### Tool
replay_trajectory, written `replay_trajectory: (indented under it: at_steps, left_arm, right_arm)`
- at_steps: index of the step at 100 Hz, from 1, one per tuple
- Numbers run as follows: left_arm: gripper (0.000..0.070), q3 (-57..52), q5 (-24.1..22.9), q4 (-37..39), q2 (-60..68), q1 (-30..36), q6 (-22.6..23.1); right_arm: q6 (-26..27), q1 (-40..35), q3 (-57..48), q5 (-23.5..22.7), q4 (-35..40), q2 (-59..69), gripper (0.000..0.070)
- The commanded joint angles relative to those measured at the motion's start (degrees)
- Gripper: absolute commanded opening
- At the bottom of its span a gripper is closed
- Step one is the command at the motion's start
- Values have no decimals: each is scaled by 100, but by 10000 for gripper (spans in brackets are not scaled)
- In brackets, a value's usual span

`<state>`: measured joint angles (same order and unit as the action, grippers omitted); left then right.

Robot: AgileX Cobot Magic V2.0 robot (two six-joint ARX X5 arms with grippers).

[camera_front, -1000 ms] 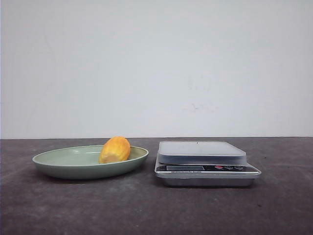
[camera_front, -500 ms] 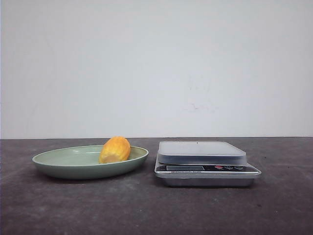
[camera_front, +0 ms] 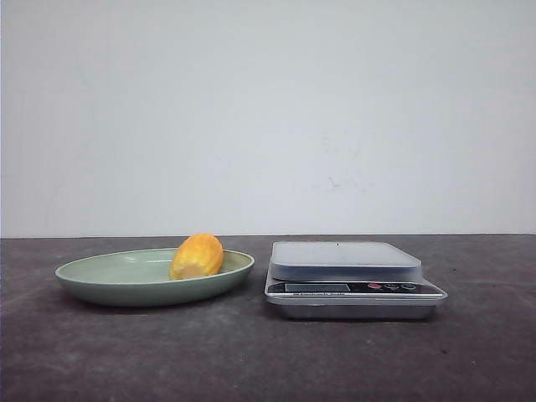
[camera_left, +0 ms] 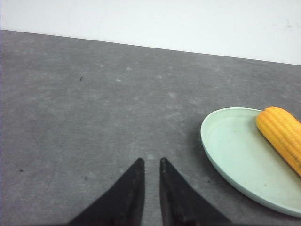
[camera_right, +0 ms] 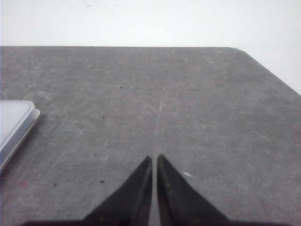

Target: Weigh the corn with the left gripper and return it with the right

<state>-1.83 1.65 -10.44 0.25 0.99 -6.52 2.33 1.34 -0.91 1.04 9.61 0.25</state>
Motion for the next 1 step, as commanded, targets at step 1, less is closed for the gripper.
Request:
replay_trajectory:
  at_steps: [1]
  left_arm:
    - [12,101,9,-28,-7,-7,96]
  right_arm:
    - [0,-2,28,2,-74,-2,12]
